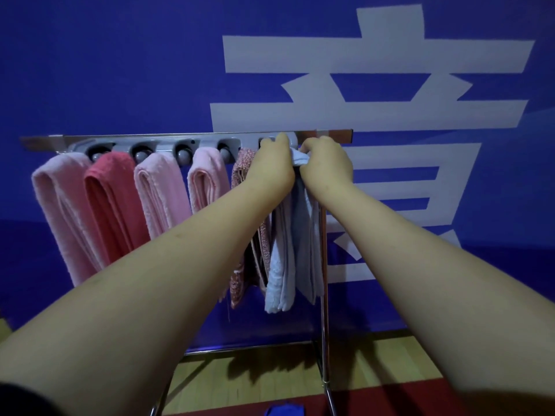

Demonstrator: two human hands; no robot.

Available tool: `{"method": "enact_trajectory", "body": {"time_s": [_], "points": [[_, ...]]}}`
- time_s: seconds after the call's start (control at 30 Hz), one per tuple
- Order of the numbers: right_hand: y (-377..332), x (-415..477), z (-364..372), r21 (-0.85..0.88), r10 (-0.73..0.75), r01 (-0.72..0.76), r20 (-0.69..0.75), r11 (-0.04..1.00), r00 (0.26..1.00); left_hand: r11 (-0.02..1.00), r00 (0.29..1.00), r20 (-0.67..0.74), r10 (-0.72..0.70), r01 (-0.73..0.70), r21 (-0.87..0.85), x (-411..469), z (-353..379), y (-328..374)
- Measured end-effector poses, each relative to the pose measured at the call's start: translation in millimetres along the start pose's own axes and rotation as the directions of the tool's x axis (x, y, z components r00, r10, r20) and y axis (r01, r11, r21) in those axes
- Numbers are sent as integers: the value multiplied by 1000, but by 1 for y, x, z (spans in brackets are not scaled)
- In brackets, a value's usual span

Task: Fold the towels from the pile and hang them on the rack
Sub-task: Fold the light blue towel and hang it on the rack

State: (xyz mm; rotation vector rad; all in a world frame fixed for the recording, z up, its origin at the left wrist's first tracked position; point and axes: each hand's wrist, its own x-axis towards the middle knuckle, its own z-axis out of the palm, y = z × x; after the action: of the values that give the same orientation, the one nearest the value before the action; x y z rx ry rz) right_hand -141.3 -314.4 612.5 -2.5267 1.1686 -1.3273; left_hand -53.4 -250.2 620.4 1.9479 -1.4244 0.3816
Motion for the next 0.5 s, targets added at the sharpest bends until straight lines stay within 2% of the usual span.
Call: {"method": "enact_trajectory", "body": {"time_s": [0.17, 0.27, 0.5], "points": [[-3, 11, -3, 12, 3, -2, -33, 1000, 999, 1000, 996, -83, -15, 14, -20, 4, -9, 3], [-3, 11, 1, 15, 12, -12, -10, 1000, 1000, 999, 997, -68, -38, 37, -8, 6, -4, 1], [2, -13, 12, 75, 39, -41, 26, 996, 999, 977, 995, -33, -97, 88, -194, -11, 33, -11]]}}
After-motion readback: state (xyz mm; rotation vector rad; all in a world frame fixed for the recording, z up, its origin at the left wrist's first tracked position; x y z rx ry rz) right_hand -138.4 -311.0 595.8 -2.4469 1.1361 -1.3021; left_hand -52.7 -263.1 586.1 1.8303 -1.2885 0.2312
